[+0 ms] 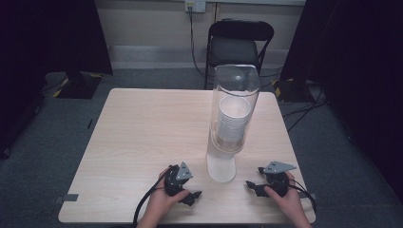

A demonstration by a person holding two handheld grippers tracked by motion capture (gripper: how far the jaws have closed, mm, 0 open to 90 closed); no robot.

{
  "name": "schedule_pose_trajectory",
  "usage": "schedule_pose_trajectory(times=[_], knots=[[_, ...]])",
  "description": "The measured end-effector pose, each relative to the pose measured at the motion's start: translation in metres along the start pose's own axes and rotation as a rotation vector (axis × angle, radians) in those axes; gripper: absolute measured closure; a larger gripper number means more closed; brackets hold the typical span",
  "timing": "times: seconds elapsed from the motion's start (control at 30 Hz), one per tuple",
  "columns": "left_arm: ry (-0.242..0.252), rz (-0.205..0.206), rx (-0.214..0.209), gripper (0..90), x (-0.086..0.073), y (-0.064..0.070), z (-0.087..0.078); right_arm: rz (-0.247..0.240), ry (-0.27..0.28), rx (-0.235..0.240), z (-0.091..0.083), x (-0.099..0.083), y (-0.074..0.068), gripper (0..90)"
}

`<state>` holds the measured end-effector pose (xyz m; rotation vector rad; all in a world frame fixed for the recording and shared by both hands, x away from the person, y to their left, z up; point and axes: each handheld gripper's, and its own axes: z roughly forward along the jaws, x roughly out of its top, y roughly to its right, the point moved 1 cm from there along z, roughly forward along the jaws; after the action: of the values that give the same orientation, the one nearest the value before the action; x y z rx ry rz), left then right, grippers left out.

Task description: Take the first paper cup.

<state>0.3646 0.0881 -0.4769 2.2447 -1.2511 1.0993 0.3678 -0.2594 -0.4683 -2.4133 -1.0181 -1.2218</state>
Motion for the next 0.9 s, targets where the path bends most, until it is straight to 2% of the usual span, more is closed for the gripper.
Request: schedule_pose_trajectory(times=[0.1, 0.17, 0.2, 0.27, 0.3, 0.33, 0.37, 0.43, 0.47, 0.5, 0.53, 0.63, 0.67, 0.8, 0.9], knots=[[-0.017, 0.0, 0.008, 1.6, 0.0, 0.0, -0.001, -0.001, 0.0, -0.001, 0.0, 0.0, 0.0, 21.8], [0.0, -0.021, 0.027, 1.7, 0.0, 0.003, 0.0, 0.0, -0.001, -0.001, 0.0, 0.0, 0.0, 21.7], [0.012, -0.03, 0.038, 4.7, 0.001, 0.006, -0.001, 0.0, 0.0, -0.002, 0.0, 0.0, 0.0, 21.6], [0.062, -0.026, 0.05, 24.7, 0.003, 0.009, -0.002, 0.0, 0.0, -0.002, 0.0, 0.0, 0.0, 21.6], [0.086, -0.037, 0.049, 23.5, 0.005, 0.012, -0.001, 0.0, -0.001, -0.002, 0.0, 0.0, 0.0, 21.5], [0.086, -0.037, 0.049, 13.6, 0.005, 0.012, -0.001, 0.0, -0.001, -0.002, 0.0, 0.0, 0.0, 21.5], [0.135, -0.048, 0.06, 9.6, 0.01, 0.015, -0.002, 0.0, -0.001, -0.002, 0.0, 0.0, 0.0, 21.6], [0.208, -0.053, 0.048, 22.1, 0.017, 0.017, -0.003, 0.001, -0.001, -0.002, 0.0, 0.0, 0.0, 21.6], [0.223, -0.066, 0.048, 20.4, 0.019, 0.017, -0.002, 0.001, -0.001, -0.002, 0.0, 0.0, 0.0, 21.5], [0.223, -0.066, 0.048, 16.3, 0.019, 0.017, -0.002, 0.0, 0.0, -0.003, 0.0, 0.0, 0.0, 21.6], [0.241, -0.075, 0.063, 16.5, 0.027, 0.018, -0.003, 0.0, 0.0, -0.003, 0.0, 0.0, 0.0, 21.5], [0.252, -0.079, 0.064, 17.4, 0.035, 0.018, -0.003, 0.001, -0.001, -0.002, 0.0, 0.0, 0.0, 21.4], [0.261, -0.095, 0.05, 17.4, 0.043, 0.018, -0.002, 0.001, -0.001, -0.002, 0.0, 0.0, 0.0, 20.8], [0.287, -0.121, 0.033, 17.6, 0.055, 0.019, 0.0, 0.0, 0.0, 0.0, 0.001, 0.001, 0.001, 20.1], [0.302, -0.127, 0.018, 15.8, 0.066, 0.019, 0.003, 0.0, 0.0, -0.002, 0.001, 0.001, 0.001, 20.1]])
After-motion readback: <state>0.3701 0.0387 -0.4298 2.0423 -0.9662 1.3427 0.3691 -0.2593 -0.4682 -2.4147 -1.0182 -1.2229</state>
